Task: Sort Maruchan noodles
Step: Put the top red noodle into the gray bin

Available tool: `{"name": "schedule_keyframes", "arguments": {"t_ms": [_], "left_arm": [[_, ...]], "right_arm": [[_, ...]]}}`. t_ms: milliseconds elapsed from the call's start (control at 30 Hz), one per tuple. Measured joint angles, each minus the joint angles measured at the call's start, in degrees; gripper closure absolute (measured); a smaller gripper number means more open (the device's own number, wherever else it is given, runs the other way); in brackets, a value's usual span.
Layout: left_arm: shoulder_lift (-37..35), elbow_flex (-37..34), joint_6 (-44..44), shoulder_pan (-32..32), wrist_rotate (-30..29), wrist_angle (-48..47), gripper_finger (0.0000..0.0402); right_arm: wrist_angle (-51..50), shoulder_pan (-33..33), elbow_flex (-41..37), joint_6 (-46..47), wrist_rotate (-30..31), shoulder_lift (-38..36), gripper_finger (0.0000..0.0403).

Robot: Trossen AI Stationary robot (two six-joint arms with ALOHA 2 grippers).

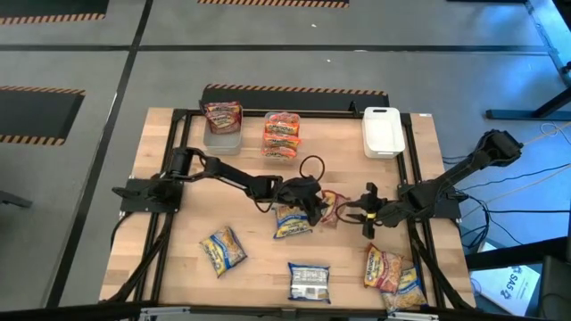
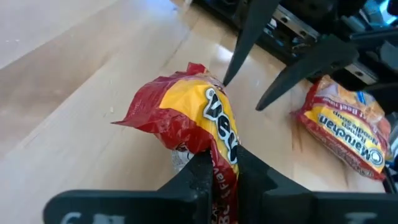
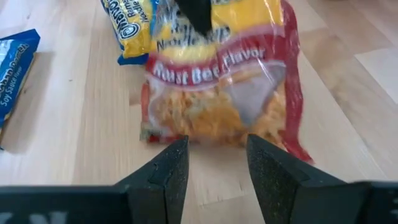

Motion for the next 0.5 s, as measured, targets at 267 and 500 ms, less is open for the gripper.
{"name": "schedule_keyframes", "arguments": {"t_ms": [267, 500], "left_arm": [[-9.65, -0.04, 8.07, -0.24, -0.45, -10.33, 0.0371], [-21.89, -0.02, 14.96, -0.24, -4.05, -26.37, 0.0371]], "right_arm": [[-0.48, 0.0, 0.0, 0.13, 0.0, 0.0, 0.0252], [-0.94, 0.0, 0.0, 0.2, -0.02, 0.0, 0.0252]]}}
